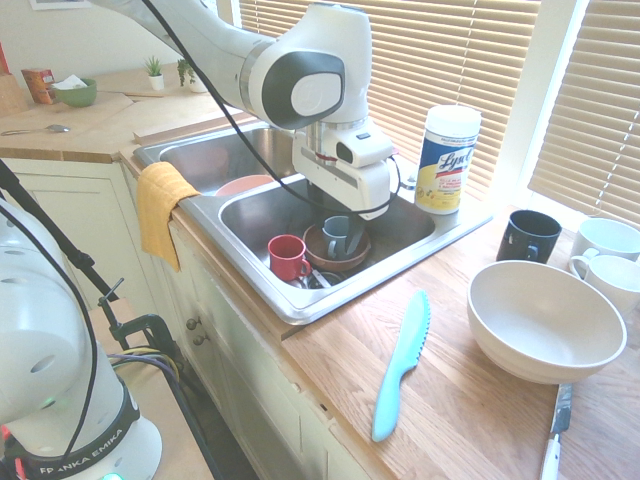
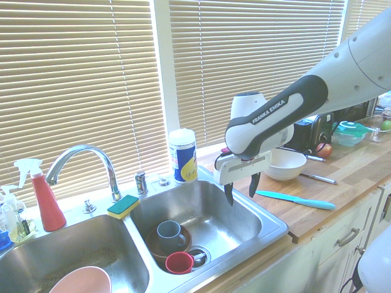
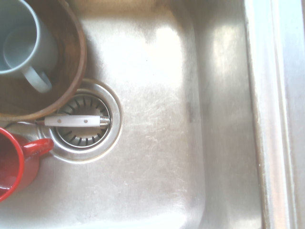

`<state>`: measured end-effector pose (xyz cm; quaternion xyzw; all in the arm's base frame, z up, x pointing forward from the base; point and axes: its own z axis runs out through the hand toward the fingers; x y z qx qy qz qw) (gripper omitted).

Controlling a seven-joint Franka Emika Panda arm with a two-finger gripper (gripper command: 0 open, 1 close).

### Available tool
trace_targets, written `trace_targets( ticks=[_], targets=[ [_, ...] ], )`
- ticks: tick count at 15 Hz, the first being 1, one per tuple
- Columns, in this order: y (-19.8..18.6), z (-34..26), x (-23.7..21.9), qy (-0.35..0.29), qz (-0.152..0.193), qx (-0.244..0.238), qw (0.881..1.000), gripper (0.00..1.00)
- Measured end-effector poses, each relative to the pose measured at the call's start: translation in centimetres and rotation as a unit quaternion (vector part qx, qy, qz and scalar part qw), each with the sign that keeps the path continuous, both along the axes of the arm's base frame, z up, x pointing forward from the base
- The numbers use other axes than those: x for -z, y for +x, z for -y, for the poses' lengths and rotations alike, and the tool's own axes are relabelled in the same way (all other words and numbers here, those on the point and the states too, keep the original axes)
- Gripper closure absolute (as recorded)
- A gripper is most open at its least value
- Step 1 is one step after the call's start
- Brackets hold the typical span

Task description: Put the knife into the sink

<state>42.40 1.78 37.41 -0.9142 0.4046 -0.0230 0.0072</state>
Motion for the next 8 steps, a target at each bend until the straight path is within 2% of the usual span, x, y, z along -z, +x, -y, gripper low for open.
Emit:
trace_targets(
  ticks=[3,8],
  targets=[
    [0.0,0.1,0.1,0.002,-0.001,-0.016,1.000,0.00],
    [-0.3,4.6,-1.0,0.008,-0.011,-0.128,0.992,0.00]
  ],
)
